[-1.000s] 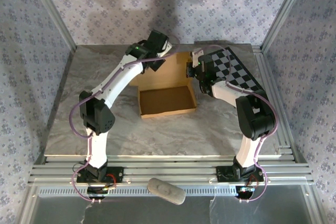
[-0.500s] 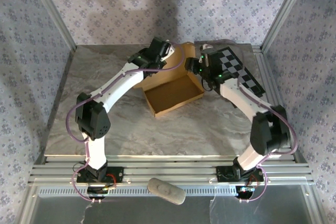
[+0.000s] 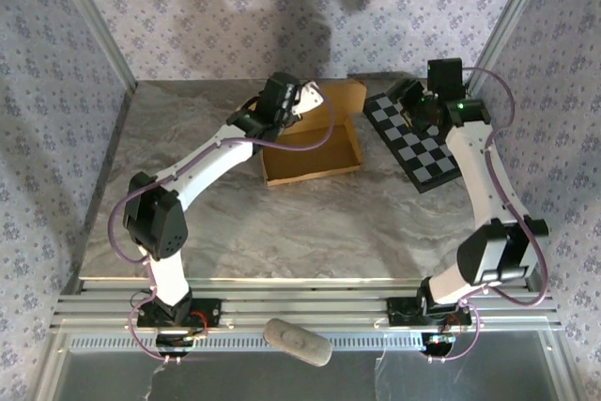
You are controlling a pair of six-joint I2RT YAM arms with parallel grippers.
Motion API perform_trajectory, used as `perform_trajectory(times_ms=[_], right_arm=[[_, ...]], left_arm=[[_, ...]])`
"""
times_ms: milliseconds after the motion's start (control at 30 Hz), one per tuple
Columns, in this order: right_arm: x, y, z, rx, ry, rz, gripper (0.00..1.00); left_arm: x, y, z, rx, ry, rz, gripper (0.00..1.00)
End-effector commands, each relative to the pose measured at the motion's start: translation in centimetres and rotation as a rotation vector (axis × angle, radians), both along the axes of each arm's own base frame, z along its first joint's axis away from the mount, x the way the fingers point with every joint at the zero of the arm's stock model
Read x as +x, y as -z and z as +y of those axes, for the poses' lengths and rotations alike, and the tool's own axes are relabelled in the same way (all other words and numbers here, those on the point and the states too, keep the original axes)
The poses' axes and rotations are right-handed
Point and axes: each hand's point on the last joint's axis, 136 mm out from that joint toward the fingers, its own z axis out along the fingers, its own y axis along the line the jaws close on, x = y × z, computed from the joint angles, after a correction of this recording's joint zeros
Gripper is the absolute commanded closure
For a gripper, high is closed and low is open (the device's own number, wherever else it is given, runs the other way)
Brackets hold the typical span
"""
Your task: Fold the paper box
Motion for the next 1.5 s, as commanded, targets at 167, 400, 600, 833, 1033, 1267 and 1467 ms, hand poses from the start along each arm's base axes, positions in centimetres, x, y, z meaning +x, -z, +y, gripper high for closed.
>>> perform_trajectory(times_ms=[167,400,600,833,1033,1267,1467], right_arm=[[-0.3,3.0,0.2,0.192,0.021,0.268,0.34],[0.0,3.5,-0.7,0.129,0.035,0.264,0.43],[0.9,5.8,-1.7,0.088,-0.063,0.303,0.46],[-0.4,8.0,1.2,0.165,-0.189,0.39,0.4],[0.9,8.8,2.3,0.221,-0.213,0.395,0.37],[0.6,9.2,4.0,0.257,-0.266,0.417,0.35],[-0.2,8.6,5.1,0.294,-0.289,0.421,0.35]], left_arm=[[-5.1,-2.5,-2.4,0.033,0.155,-0.109,1.0],[-7.9,-0.2,-3.3,0.051,0.157,-0.1,1.0],[-9.0,0.5,-3.4,0.054,0.166,-0.094,1.0],[-8.6,0.4,-3.7,0.03,0.145,-0.094,1.0],[-8.4,0.4,-3.9,0.019,0.139,-0.099,1.0],[-8.2,0.0,-3.9,0.001,0.125,-0.11,1.0],[-7.5,-0.2,-3.6,-0.016,0.1,-0.109,1.0]])
